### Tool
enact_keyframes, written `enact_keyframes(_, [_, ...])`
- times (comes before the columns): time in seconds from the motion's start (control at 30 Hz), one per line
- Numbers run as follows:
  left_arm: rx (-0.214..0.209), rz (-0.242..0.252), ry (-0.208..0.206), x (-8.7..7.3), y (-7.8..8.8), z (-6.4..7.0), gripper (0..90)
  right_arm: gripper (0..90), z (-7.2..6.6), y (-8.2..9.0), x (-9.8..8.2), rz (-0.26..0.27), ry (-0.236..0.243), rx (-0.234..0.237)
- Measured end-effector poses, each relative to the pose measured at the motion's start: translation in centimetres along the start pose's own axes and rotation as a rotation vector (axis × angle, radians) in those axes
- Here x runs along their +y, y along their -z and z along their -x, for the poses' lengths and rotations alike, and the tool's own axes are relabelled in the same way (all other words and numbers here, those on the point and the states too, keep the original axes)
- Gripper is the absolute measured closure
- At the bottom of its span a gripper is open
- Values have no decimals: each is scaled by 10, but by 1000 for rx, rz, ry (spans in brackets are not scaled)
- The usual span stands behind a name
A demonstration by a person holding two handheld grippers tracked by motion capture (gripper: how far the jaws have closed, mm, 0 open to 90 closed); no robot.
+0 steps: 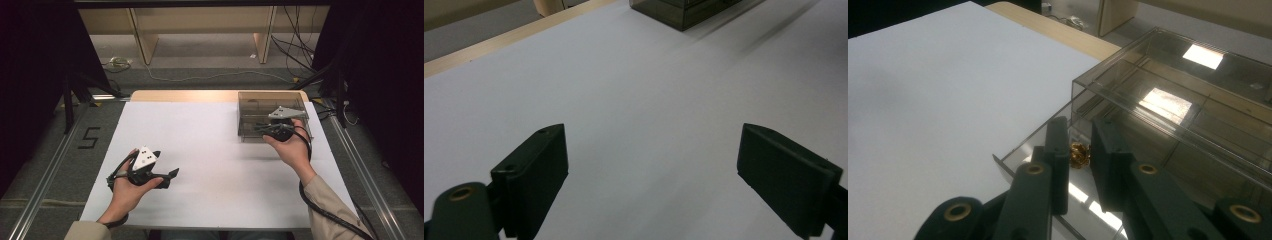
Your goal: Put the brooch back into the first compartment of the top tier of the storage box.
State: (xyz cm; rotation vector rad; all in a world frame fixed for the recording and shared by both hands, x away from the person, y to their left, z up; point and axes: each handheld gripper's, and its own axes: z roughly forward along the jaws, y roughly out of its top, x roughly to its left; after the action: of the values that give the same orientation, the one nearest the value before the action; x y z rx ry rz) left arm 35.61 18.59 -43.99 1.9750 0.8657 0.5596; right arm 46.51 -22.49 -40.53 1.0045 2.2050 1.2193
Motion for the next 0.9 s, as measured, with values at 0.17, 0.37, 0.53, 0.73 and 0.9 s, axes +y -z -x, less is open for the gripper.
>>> enact_keyframes(0.17, [0,0,1,0,0,0,130,792,0,-3,-1,-8,-1,-1])
enact_keyframes(0.37, [0,0,0,0,0,0,130,791,1,-7,-1,-14,-4,-1])
enact_keyframes(0.53, [0,0,0,0,0,0,130,791,2,-9,-1,-22,-9,6])
enact_keyframes(0.73, [0,2,1,0,0,0,130,790,2,-12,0,-31,-8,1])
enact_keyframes(0.9, [-1,3,2,0,0,0,130,790,2,-15,1,-43,-6,-1])
